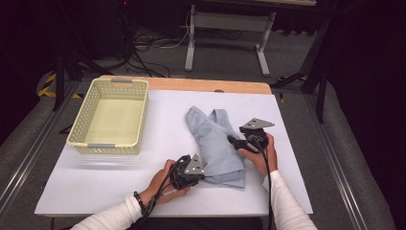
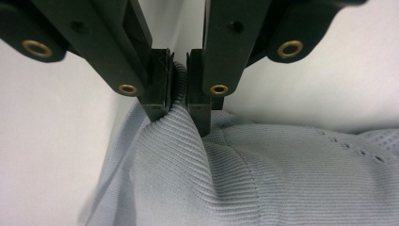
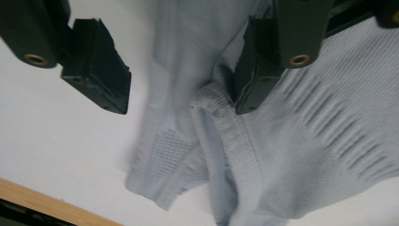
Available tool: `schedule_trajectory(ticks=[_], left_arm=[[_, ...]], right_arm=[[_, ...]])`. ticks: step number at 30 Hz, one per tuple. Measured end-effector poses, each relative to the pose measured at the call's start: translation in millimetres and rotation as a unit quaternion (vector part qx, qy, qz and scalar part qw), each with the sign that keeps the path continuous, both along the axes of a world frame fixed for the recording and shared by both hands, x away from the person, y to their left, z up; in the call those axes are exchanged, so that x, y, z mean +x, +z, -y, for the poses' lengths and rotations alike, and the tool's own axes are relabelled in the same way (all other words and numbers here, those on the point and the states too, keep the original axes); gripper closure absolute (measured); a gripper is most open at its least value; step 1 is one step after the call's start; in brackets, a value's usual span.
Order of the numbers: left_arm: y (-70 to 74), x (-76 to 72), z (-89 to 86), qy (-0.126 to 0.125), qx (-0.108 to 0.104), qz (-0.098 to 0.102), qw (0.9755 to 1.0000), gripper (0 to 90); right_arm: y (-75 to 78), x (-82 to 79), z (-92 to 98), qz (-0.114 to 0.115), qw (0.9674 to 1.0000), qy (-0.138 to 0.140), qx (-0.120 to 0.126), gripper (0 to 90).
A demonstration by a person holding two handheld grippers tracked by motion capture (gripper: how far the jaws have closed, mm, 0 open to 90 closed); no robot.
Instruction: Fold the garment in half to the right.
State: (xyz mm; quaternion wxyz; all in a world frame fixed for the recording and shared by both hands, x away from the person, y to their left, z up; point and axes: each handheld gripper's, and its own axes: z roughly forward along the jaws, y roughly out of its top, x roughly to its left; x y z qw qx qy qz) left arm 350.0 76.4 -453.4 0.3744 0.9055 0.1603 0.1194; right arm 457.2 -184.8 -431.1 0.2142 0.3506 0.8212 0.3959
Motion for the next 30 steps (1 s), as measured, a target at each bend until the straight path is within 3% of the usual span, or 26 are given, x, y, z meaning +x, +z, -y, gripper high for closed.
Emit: schedule_trajectory(ticks=[3,7,11,16,21,25,30], left_arm=[[1.8,-1.2,-11.2,0.009,0.006,0.001,0.9999,84.0],[0.5,-4.7,-22.6,0.019,0.001,-0.004,0.9998,84.0],[-0.3,-9.6,-24.4,0.018,0.000,0.000,0.9998,83.3],[2.5,-12.0,-26.7,0.024,-0.019,0.004,0.9995,79.1],[0.4,-12.3,-25.0,0.022,-0.017,0.001,0.9996,79.2],[0.3,-14.5,-23.7,0.018,-0.014,0.002,0.9997,78.0],[-2.2,-15.0,-20.7,0.020,-0.010,0.001,0.9997,74.4]], right_arm=[[-0.7,-1.0,-7.9,-0.005,0.9998,0.018,-0.006,49.3],[-0.3,-6.2,-16.7,-0.013,0.9984,0.055,-0.008,69.3],[2.8,-15.9,-26.5,0.012,0.9968,0.069,-0.037,80.8],[18.2,-31.5,-20.2,0.039,0.9971,0.053,-0.037,83.1],[38.1,-54.1,-5.4,0.061,0.9972,0.040,-0.018,83.0],[40.3,-71.0,2.0,0.073,0.9967,0.029,-0.023,83.0],[36.0,-84.6,13.2,0.058,0.9980,0.016,-0.021,82.9]])
